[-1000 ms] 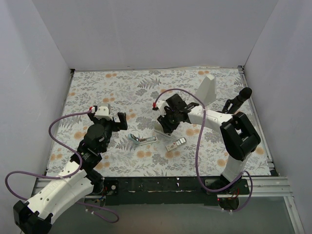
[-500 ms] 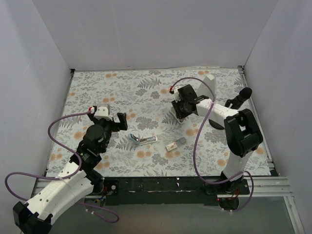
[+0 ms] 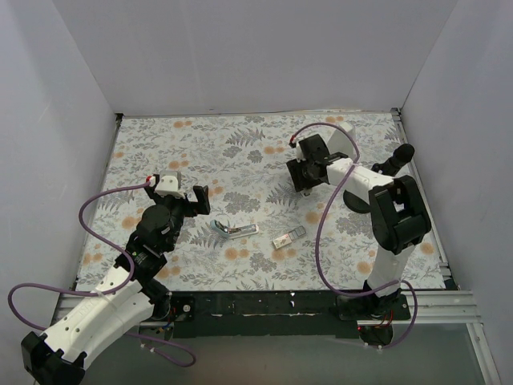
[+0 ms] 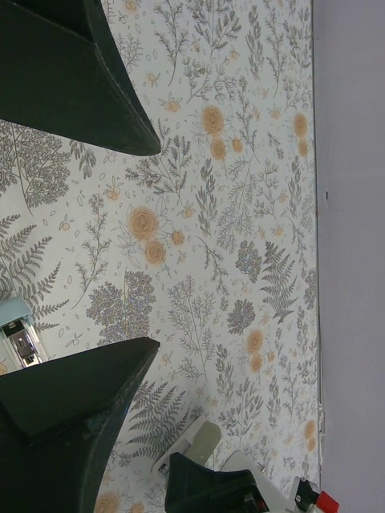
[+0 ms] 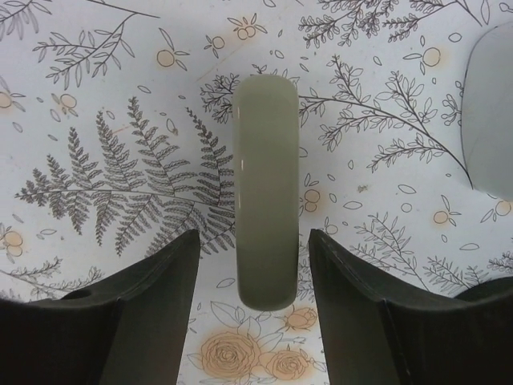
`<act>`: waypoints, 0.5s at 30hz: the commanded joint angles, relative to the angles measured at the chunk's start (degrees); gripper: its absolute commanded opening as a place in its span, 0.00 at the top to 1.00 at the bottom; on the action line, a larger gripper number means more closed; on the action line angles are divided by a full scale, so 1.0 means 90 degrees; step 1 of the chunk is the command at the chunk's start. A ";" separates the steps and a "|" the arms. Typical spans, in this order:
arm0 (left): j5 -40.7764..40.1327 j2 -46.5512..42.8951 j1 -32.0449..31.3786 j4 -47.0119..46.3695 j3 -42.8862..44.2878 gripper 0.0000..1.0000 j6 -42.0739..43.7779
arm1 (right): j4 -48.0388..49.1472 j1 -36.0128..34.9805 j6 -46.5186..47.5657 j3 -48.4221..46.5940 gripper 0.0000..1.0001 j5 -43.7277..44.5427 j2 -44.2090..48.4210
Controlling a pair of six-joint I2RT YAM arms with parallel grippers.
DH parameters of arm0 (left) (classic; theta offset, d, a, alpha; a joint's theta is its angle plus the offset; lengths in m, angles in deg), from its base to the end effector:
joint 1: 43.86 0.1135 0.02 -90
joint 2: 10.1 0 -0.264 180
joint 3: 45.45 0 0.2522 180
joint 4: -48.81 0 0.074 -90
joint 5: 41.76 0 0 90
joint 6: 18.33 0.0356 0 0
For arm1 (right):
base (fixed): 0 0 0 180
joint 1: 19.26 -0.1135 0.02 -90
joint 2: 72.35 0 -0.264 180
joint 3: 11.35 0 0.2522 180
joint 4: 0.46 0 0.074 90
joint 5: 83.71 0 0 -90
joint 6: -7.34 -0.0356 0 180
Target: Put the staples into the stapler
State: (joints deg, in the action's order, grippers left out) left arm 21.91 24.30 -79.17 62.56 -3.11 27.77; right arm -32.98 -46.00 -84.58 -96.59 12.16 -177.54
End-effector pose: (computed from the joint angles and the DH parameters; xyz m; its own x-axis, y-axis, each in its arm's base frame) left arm 0.1375 -0.0780 0.2868 -0.1690 -0.6418 -0.7480 0.0565 0.7513 -0.6575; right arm 0.3525 0.1735 0.1955 -0.7210 -0.3259 -0.6116 -0.3680 0.9278 -0.0606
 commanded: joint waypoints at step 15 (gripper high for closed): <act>-0.0024 -0.0344 0.0046 -0.0048 -0.0080 0.02 0.0034 | 0.0806 -0.1354 0.1774 -0.0133 0.33 -0.2273 0.0342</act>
State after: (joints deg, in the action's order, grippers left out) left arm 21.89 22.83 -79.17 62.56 -3.18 27.77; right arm -28.24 -56.51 -73.91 -96.48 -1.76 -170.00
